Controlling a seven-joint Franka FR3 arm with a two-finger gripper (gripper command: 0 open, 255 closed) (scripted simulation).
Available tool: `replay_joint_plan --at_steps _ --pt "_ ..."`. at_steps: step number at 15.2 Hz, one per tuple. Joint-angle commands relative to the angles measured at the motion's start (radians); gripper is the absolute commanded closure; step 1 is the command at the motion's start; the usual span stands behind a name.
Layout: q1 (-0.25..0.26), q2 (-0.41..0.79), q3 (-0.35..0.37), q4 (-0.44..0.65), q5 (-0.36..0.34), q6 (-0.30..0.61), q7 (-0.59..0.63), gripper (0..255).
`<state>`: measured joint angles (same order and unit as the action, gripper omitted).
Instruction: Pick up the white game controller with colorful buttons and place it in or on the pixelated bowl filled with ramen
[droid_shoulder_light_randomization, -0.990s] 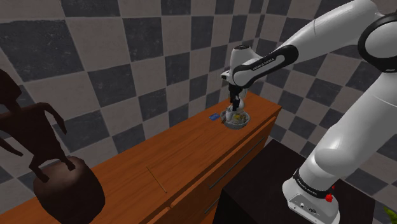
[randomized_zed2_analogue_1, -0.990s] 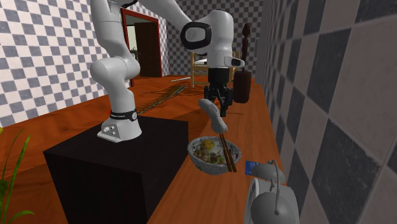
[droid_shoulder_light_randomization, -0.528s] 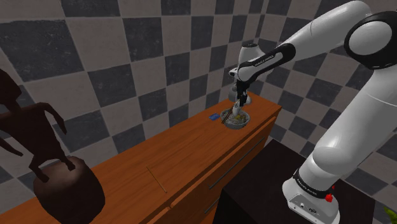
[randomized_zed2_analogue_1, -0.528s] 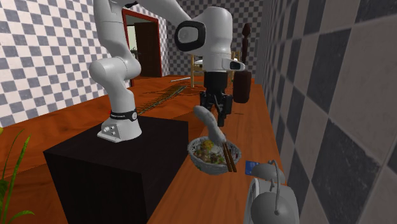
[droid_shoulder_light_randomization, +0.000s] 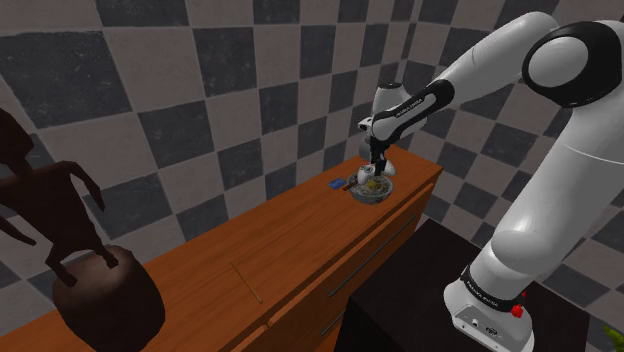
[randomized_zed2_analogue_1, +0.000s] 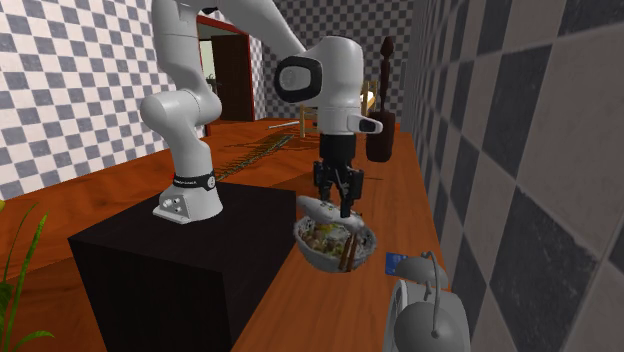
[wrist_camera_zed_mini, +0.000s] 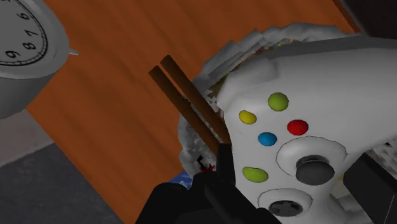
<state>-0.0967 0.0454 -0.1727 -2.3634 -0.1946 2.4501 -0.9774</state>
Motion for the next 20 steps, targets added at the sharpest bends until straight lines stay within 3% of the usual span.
replay_joint_plan --at_steps 1,3,11,12,17,20 --pt "-0.001 0.02 -0.001 -0.006 -0.001 0.026 0.002 255" --pt "-0.002 0.049 -0.001 -0.014 -0.001 0.063 0.006 255" --pt "-0.002 0.049 -0.001 -0.014 -0.001 0.063 0.006 255" --pt "-0.002 0.049 -0.001 -0.013 -0.001 0.063 0.006 0" --pt "-0.002 0.049 -0.001 -0.014 -0.001 0.063 0.006 0" --pt "0.007 -0.033 0.005 0.005 -0.001 -0.038 0.007 0"
